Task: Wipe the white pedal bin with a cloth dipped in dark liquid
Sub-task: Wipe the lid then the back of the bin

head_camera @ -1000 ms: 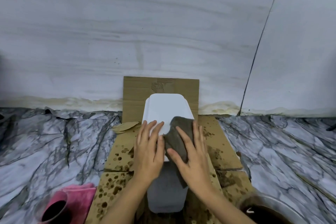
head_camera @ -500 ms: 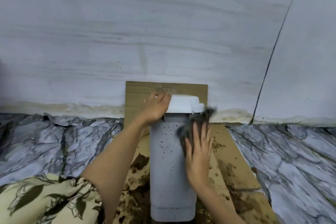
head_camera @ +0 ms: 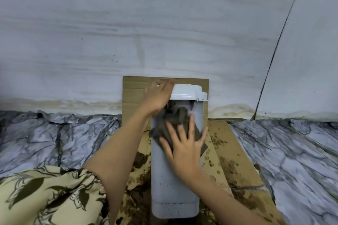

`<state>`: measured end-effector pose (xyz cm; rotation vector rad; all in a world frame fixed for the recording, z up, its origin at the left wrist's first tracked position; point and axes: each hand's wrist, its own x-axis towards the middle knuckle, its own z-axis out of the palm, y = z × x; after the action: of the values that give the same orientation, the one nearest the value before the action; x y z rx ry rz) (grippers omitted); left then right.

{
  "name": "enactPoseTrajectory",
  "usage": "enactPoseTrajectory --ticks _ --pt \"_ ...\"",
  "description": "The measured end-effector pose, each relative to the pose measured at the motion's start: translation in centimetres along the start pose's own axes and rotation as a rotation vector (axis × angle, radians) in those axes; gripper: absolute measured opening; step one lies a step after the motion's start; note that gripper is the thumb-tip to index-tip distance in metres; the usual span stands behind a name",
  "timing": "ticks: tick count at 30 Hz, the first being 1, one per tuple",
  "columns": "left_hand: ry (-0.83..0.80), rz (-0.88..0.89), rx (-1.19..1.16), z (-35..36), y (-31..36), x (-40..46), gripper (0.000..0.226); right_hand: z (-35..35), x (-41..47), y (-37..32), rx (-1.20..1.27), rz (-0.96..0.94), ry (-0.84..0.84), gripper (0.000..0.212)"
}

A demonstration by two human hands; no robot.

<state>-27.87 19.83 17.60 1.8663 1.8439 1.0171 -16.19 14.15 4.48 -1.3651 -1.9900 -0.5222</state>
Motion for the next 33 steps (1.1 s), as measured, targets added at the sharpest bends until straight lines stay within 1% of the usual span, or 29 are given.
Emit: enactPoseTrajectory --ticks 2,3,4,6,8,9,11,12,13,14,15,17,18,19,21,24,26,28,30,33 --pt "-0.011 -0.033 -0.068 -0.5 -0.4 0.2 0.044 1.3 -3.8 1.4 -0.034 -0.183 -0.052 0.047" --pt "-0.012 -0.033 -0.094 -0.7 -0.6 0.1 0.045 1.6 -5.4 2.1 -0.049 -0.216 -0.075 0.048" --pt "-0.021 -0.021 -0.091 -0.7 -0.6 -0.1 0.045 1.8 -6.6 2.7 -0.059 -0.196 -0.089 0.051" --pt "-0.053 0.04 -0.009 -0.7 -0.4 -0.3 0.046 1.5 -6.8 3.4 -0.047 -0.034 -0.093 0.06" --pt "-0.076 0.102 0.052 -0.6 -0.3 -0.3 0.053 0.7 -4.2 3.2 -0.004 0.172 -0.082 0.065" --pt "-0.075 0.094 0.022 -0.6 -0.2 -0.3 0.052 0.2 -2.2 2.9 0.024 0.252 -0.071 0.067" --pt "-0.039 0.043 -0.082 -0.5 0.0 -0.5 0.042 -0.4 1.6 1.5 0.066 0.356 -0.031 0.069" --pt "-0.032 0.021 -0.103 -0.5 0.0 -0.5 0.044 -0.4 2.5 0.5 0.069 0.383 -0.019 0.068" --pt "-0.04 0.008 -0.094 -0.5 0.0 -0.6 0.051 -0.2 2.5 -0.4 0.059 0.364 -0.008 0.066" --pt "-0.05 -0.001 -0.089 -0.7 -0.1 -0.6 0.058 0.2 1.7 -1.3 0.045 0.277 -0.014 0.063" --pt "-0.058 -0.007 -0.098 -1.0 -0.3 -0.7 0.064 0.7 0.1 -1.9 0.03 0.118 -0.042 0.058" --pt "-0.081 -0.019 -0.145 -1.6 -0.7 -0.7 0.065 1.7 -4.1 -2.0 -0.043 -0.291 -0.144 0.051" --pt "-0.092 -0.018 -0.163 -1.8 -0.9 -0.7 0.063 2.0 -5.6 -1.5 -0.096 -0.431 -0.199 0.05" --pt "-0.101 -0.014 -0.172 -1.9 -1.0 -0.9 0.061 2.2 -6.3 -1.0 -0.129 -0.498 -0.225 0.05" --pt "-0.105 -0.009 -0.175 -1.9 -1.0 -1.0 0.061 2.1 -5.8 -0.6 -0.133 -0.5 -0.16 0.05" --pt "-0.105 -0.017 -0.181 -1.7 -0.6 -1.2 0.062 1.0 -1.9 -1.1 -0.132 -0.346 -0.054 0.051" --pt "-0.105 -0.016 -0.183 -1.7 -0.6 -1.1 0.063 0.3 1.1 -1.5 -0.12 -0.223 -0.04 0.055" --pt "-0.114 -0.01 -0.173 -1.7 -0.6 -1.0 0.064 0.3 2.0 -1.9 -0.098 -0.18 -0.04 0.056" --pt "-0.092 -0.004 -0.192 -1.7 -0.7 -1.2 0.062 1.3 -0.3 -1.5 -0.085 -0.25 -0.057 0.055" --pt "-0.005 0.001 -0.338 -1.3 -1.0 -1.8 0.045 3.1 -7.8 1.0 -0.153 -0.531 -0.165 0.047"
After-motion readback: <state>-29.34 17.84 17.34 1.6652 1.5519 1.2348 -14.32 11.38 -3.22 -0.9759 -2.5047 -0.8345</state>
